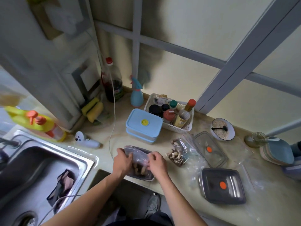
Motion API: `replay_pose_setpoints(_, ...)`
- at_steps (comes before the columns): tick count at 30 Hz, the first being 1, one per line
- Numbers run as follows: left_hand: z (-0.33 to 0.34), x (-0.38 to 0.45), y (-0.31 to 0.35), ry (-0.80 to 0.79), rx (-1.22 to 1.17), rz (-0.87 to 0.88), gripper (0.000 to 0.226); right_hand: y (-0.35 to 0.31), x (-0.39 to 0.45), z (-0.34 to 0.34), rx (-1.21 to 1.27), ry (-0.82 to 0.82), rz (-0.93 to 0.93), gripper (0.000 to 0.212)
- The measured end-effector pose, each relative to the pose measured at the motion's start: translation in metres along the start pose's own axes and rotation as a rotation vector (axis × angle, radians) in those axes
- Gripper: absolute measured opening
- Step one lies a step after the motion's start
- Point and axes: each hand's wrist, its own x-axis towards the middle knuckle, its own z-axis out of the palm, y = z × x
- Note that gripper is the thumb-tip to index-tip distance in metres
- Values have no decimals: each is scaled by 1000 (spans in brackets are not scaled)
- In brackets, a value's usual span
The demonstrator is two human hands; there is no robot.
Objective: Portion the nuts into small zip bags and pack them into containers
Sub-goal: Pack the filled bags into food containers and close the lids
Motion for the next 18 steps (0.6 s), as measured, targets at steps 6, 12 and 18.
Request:
replay_pose_setpoints(6,-14,6,-28,-20,118,278,54,-8,-18,23,-408,241,-274,25)
replay_pose_setpoints(12,-23,30,-36,85,564,704,16,-6,-25,37,-575,180,-728,15)
replay_pose_setpoints(18,-25,37,-32,-175,673,826,58,13,-17,45,-740,-76,-366,57)
